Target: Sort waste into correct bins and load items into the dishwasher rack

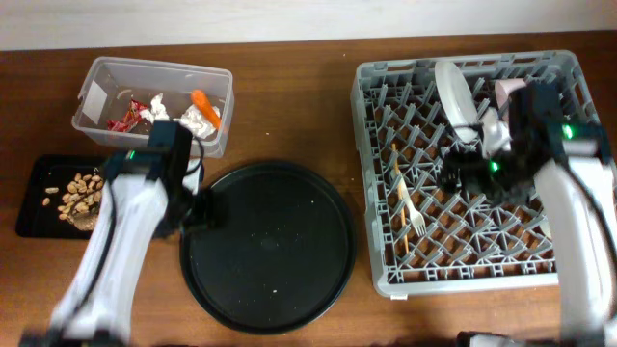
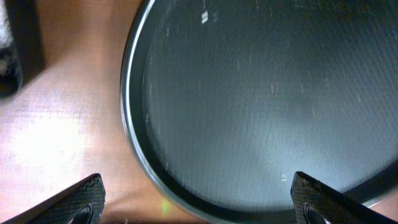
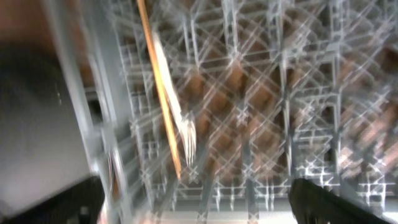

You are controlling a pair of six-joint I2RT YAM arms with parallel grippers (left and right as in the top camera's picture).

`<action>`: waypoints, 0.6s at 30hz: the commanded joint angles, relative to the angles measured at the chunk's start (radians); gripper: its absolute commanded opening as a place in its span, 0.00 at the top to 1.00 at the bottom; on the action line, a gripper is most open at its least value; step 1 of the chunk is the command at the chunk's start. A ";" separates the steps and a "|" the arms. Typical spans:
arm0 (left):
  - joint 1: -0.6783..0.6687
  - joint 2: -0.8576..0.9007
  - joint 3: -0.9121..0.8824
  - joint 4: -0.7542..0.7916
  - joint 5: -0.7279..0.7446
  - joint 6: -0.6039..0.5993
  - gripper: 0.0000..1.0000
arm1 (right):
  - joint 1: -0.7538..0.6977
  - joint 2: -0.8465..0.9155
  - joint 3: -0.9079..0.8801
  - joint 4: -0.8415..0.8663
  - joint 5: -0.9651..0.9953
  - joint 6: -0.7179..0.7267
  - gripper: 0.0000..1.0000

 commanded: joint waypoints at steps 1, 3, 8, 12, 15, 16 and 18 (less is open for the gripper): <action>-0.005 -0.515 -0.257 0.226 -0.007 0.023 0.02 | 0.000 -0.455 -0.328 0.243 0.045 0.001 0.02; -0.005 -0.797 -0.393 0.359 -0.013 0.018 0.01 | 0.000 -0.773 -0.504 0.362 0.076 0.001 0.02; -0.005 -1.064 -0.436 0.352 -0.013 0.018 0.01 | 0.000 -1.063 -0.565 0.262 0.071 0.001 0.02; -0.005 -1.064 -0.436 0.351 -0.013 0.018 0.01 | 0.000 -1.063 -0.565 0.258 0.071 0.001 0.02; -0.005 -1.064 -0.436 0.351 -0.013 0.018 0.01 | 0.030 -1.094 -0.577 0.255 0.105 0.001 0.01; -0.005 -1.064 -0.436 0.352 -0.013 0.018 0.01 | 0.083 -1.117 -0.609 0.256 0.105 0.001 0.02; -0.005 -1.064 -0.436 0.352 -0.013 0.018 0.01 | 0.148 -1.255 -0.799 0.489 0.090 0.001 0.02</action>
